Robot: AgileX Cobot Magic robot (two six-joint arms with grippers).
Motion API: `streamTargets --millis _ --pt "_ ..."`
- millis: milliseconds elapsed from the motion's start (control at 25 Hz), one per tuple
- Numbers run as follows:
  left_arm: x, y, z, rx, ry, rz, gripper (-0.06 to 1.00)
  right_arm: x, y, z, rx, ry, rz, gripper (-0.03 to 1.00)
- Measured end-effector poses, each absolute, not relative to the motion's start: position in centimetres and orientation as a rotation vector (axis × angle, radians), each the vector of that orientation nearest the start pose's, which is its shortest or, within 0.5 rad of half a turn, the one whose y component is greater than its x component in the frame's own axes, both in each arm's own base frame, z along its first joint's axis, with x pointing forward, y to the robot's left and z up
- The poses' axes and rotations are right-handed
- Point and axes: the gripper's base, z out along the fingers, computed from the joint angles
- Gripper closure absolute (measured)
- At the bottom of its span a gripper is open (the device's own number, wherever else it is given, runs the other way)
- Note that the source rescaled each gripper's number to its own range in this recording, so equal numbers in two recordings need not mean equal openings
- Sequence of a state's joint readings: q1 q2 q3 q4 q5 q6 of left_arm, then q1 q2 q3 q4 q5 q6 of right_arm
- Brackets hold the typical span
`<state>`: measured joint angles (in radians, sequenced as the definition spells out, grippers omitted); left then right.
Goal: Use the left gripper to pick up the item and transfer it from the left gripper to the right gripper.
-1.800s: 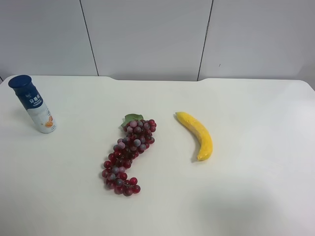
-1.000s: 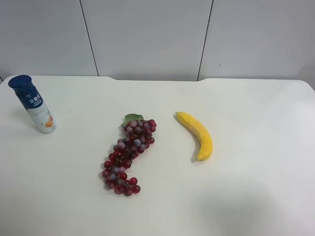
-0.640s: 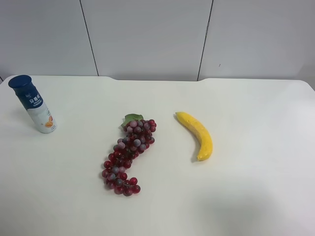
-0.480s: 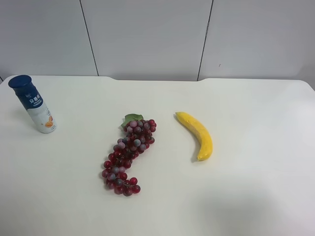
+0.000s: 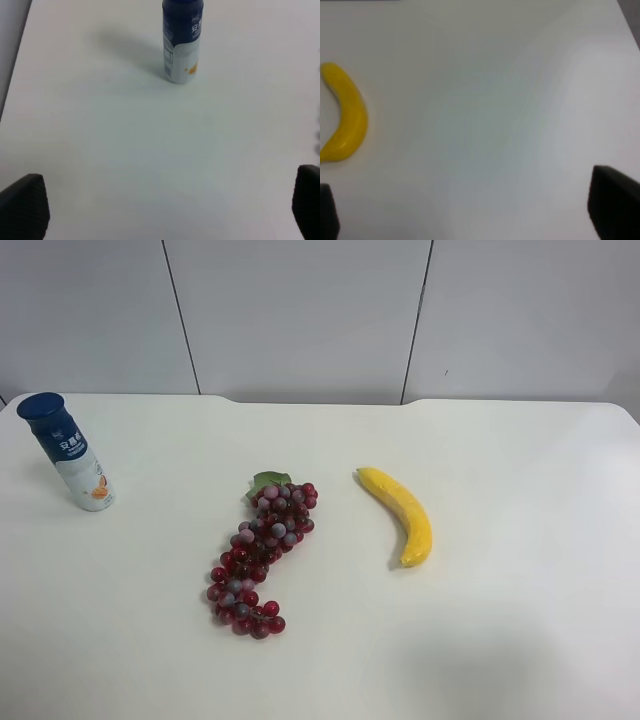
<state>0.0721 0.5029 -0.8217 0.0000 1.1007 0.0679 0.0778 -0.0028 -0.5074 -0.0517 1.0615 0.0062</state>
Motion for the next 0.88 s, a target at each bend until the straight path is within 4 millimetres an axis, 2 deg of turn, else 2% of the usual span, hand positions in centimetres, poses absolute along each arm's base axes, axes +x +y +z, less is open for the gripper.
streamTargets --millis 120,320,480,680,880 --pt "9.3 0.5 36.6 0.028 2.343 0.062 -0.05 -0.6 -0.5 27.9 -0.07 2.032 -0.009 -0.03" --pt "14.1 -0.4 37.5 0.153 2.43 0.077 -0.05 -0.6 -0.5 27.9 -0.07 2.032 -0.009 -0.03" --pt "18.0 -1.6 37.8 0.216 2.503 0.127 -0.05 -0.6 -0.5 27.9 -0.07 2.032 -0.009 -0.03" --pt "22.9 -2.8 38.1 0.214 2.593 0.151 -0.05 -0.6 -0.5 27.9 -0.07 2.032 -0.009 -0.03" --pt "27.1 -3.6 38.0 0.213 2.629 0.161 -0.05 -0.6 -0.5 27.9 -0.07 2.032 -0.009 -0.03"
